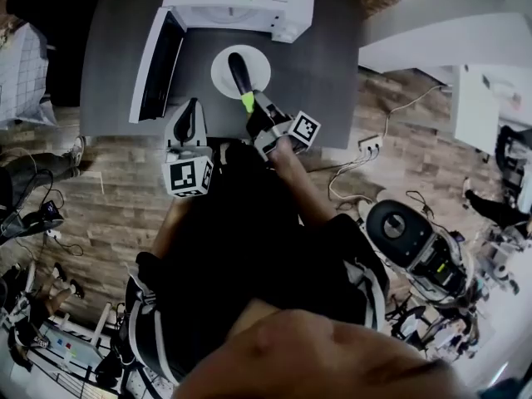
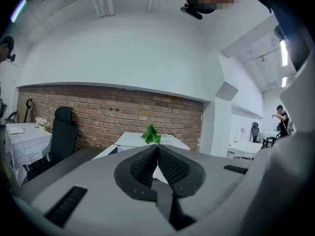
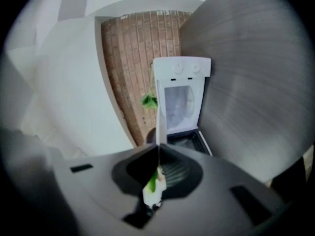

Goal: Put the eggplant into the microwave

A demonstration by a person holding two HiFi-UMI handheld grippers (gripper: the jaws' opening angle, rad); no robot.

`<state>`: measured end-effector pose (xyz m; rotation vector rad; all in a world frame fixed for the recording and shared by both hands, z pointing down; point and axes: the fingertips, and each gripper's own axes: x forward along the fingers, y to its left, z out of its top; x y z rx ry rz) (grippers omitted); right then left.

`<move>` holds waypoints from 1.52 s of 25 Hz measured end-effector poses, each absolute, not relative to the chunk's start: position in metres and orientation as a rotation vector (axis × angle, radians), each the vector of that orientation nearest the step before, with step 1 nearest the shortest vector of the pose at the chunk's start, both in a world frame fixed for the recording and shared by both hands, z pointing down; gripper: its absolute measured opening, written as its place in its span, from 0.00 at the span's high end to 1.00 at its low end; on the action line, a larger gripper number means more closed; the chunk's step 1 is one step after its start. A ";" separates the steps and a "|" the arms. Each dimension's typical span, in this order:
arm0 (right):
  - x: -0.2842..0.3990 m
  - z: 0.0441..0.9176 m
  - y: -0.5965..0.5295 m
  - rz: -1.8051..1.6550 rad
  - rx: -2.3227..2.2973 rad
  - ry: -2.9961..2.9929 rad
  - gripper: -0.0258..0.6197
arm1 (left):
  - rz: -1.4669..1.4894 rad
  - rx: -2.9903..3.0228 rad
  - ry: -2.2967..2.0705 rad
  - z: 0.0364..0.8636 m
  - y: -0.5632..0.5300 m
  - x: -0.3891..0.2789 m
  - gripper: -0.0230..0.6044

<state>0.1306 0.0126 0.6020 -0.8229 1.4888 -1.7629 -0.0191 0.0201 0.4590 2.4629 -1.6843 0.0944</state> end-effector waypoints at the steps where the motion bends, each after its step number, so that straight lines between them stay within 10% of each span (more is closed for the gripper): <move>1: 0.130 0.604 0.009 -1.767 -0.821 1.487 0.90 | 0.098 2.457 -1.686 0.461 0.018 -0.020 0.91; 38: 0.076 0.686 -0.125 -1.786 -0.839 1.559 0.90 | 0.068 2.513 -1.591 0.459 -0.131 -0.050 0.91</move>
